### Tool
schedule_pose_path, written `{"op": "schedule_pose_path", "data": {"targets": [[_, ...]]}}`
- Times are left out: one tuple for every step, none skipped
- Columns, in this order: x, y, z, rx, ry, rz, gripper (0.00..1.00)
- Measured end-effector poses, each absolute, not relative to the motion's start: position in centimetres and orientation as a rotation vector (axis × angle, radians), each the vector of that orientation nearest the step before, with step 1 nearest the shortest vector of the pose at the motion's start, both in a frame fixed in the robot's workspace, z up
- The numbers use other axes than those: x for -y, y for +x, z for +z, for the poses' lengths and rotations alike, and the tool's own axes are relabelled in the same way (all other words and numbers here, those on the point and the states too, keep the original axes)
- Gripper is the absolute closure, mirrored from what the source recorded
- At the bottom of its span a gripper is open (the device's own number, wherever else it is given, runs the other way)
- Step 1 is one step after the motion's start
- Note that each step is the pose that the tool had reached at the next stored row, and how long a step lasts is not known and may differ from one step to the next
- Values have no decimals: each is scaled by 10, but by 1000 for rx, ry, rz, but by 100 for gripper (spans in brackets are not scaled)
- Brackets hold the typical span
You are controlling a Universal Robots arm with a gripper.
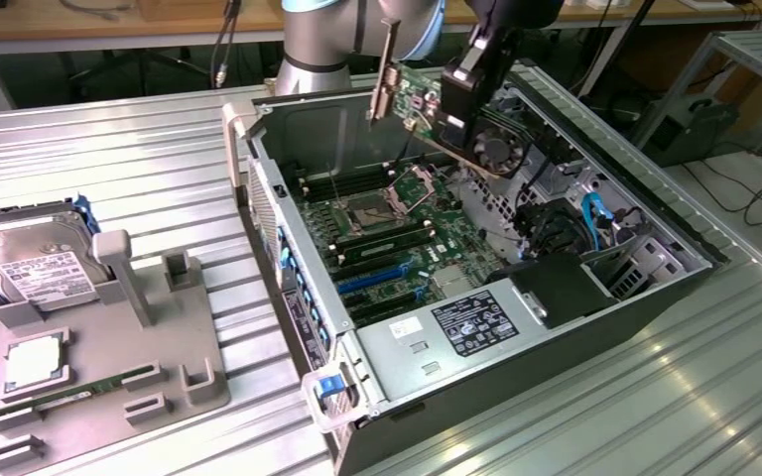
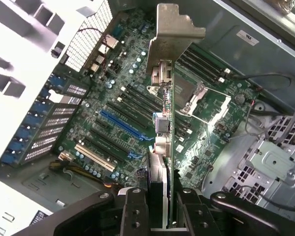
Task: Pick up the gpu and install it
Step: 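Insert the gpu into the slot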
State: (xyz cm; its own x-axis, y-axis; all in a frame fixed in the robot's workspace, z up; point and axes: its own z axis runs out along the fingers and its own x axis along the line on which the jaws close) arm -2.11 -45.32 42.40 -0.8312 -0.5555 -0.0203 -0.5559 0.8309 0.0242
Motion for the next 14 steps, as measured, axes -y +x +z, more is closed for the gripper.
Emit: {"op": "schedule_pose_path", "data": {"targets": [[453, -21, 424, -2988, -928, 46, 73], [453, -21, 424, -2982, -949, 46, 73], [453, -21, 424, -2975, -971, 46, 73], [453, -21, 424, -2968, -995, 46, 73], [453, -21, 424, -2960, -1016, 46, 73], [453, -21, 424, -2954, -1036, 46, 73], [453, -21, 424, -2947, -1057, 46, 73], [453, -21, 424, -2938, -1081, 47, 73], [453, -21, 424, -2930, -1102, 47, 73], [453, -21, 424, -2922, -1125, 47, 73], [453, -21, 424, -2915, -1144, 47, 73], [453, -21, 424, -2907, -1163, 47, 73], [453, -21, 424, -2899, -1184, 47, 73], [453, -21, 424, -2882, -1226, 47, 73]]}}
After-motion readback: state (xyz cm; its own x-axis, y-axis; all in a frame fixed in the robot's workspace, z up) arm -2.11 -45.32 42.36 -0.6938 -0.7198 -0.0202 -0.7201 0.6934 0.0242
